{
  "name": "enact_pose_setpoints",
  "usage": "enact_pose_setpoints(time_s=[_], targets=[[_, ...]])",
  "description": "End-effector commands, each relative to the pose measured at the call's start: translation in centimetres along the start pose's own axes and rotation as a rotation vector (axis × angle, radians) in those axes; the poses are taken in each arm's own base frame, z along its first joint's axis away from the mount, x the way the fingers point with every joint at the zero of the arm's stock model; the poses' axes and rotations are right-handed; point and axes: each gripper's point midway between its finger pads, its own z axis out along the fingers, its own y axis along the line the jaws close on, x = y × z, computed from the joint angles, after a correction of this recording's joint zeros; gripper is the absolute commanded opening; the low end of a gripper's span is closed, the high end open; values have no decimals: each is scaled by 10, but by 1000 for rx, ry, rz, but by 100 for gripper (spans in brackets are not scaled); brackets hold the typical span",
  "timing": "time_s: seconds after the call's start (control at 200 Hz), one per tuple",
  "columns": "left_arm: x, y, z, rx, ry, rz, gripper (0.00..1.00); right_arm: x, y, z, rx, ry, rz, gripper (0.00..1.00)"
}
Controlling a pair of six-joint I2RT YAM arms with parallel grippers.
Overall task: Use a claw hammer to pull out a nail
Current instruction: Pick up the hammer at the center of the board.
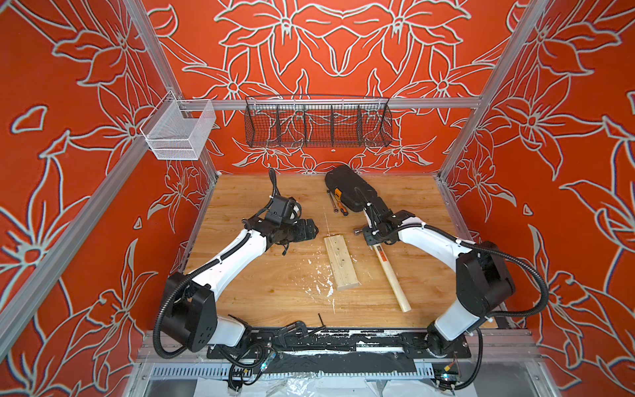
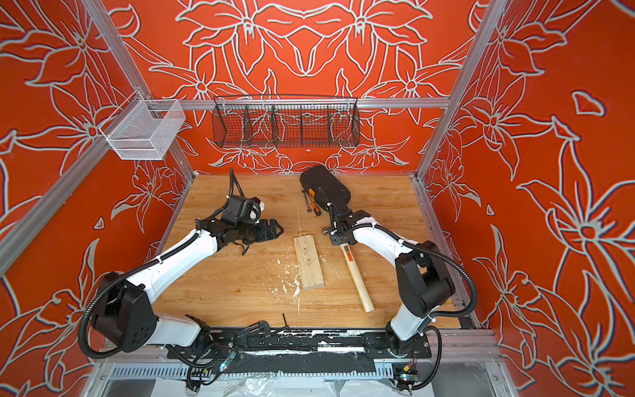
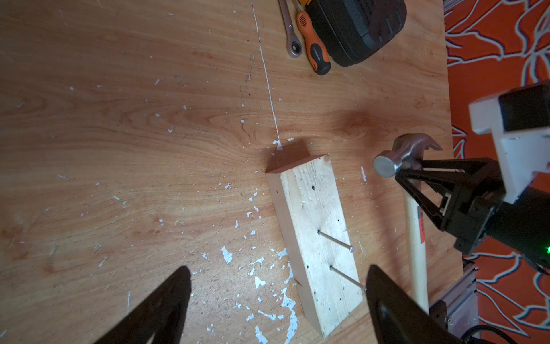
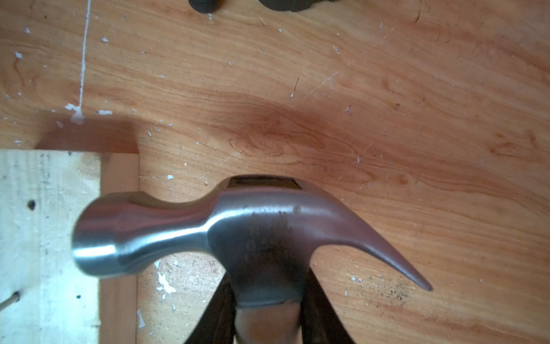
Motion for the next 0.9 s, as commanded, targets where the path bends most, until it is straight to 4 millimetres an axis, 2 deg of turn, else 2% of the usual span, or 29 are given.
enact_pose_setpoints(time_s=[0.0,0.19,0.56,0.716,0.891], targets=[[-7,-5,1,21,-2,-14,89,-20,2,-30,-25,-83,-5,0],[-14,-8,4,65,7,-44,88,-23,16,-49,-84,-102,-47,0],[-29,-18,5,272,49,-173,82,-32,60,-94,-202,-197,-199,0],[-30,-25,3,363,81,-213,78,-37,80,-116,-247,-248,-266,0],[-27,-37,1,452,130,-229,76,-38,98,-130,-292,-274,-323,0]])
